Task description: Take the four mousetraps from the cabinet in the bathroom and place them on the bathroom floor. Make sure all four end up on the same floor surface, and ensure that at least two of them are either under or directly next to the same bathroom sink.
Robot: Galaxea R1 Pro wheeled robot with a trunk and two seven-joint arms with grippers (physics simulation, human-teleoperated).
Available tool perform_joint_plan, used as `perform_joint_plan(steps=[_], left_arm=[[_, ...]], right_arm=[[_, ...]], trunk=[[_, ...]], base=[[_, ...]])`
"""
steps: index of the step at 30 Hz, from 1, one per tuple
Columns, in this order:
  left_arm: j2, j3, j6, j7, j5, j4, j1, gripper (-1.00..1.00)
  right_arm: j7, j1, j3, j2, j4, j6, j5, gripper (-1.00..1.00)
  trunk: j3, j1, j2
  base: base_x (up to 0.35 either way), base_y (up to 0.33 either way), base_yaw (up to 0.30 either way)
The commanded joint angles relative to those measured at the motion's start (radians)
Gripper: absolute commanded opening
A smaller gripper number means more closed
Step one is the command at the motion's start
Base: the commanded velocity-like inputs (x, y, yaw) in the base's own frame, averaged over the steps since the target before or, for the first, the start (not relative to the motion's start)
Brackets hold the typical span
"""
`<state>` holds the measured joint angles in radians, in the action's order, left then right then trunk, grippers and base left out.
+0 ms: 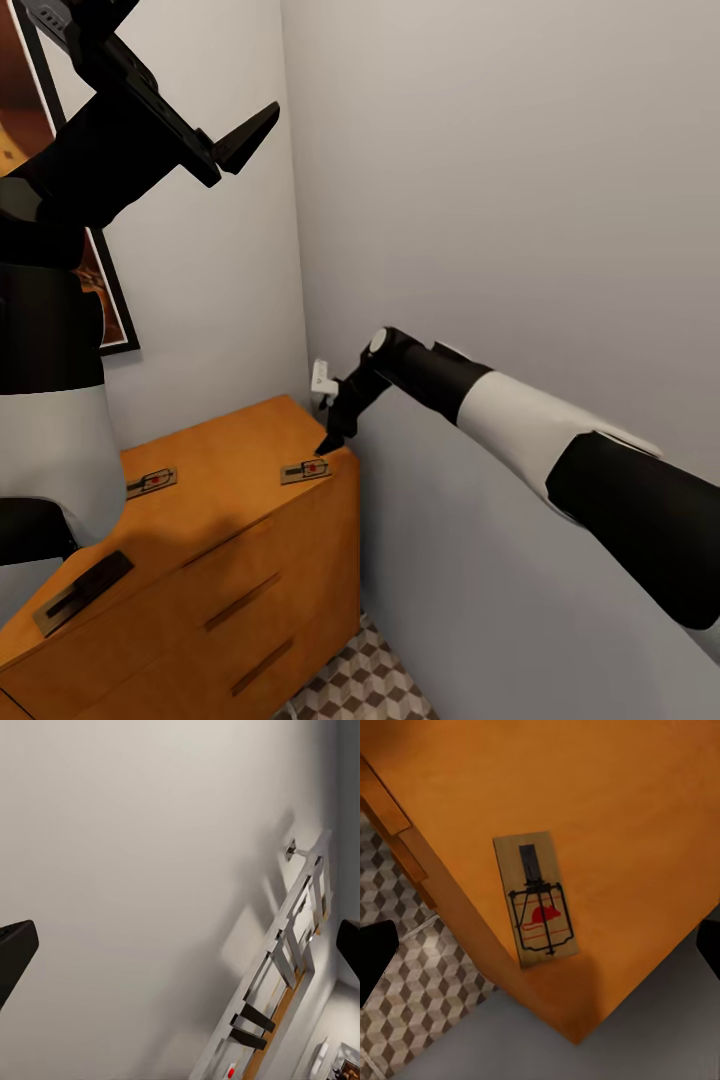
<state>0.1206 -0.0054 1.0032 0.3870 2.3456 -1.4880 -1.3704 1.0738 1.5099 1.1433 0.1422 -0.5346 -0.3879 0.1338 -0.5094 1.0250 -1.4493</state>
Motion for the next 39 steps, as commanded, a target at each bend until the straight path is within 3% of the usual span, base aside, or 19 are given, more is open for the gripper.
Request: perform_joint_plan(steps=[1,16,21,39], left_arm=[[0.001,-0.001,0.0,0.009,0.011,0.0,-0.001,1.0],[0.001,-0.001,-0.001,0.009,0.011,0.002,-0.001,1.0],[0.001,0.0,0.0,0.009,0.011,0.002,-0.001,1.0],[0.002,-0.001,0.0,0.01,0.011,0.003,-0.001,1.0]], right_arm=[[-0.001,-0.003,0.006,0.001,0.0,-0.009,0.01,1.0],[-0.003,-0.076,0.009,0.006,0.002,-0.002,0.0,1.0],[-0.002,-0.095,0.009,0.006,0.002,0.057,0.003,1.0],[0.001,-0.117,0.009,0.001,0.001,0.091,0.003,1.0]], trunk=[[-0.001,0.0,-0.001],[-0.001,0.0,-0.001],[-0.001,0.0,-0.001],[-0.001,0.0,-0.001]], base=[[0.0,0.0,0.0],[0.019,0.0,0.0],[0.163,0.0,0.0],[0.105,0.0,0.0]])
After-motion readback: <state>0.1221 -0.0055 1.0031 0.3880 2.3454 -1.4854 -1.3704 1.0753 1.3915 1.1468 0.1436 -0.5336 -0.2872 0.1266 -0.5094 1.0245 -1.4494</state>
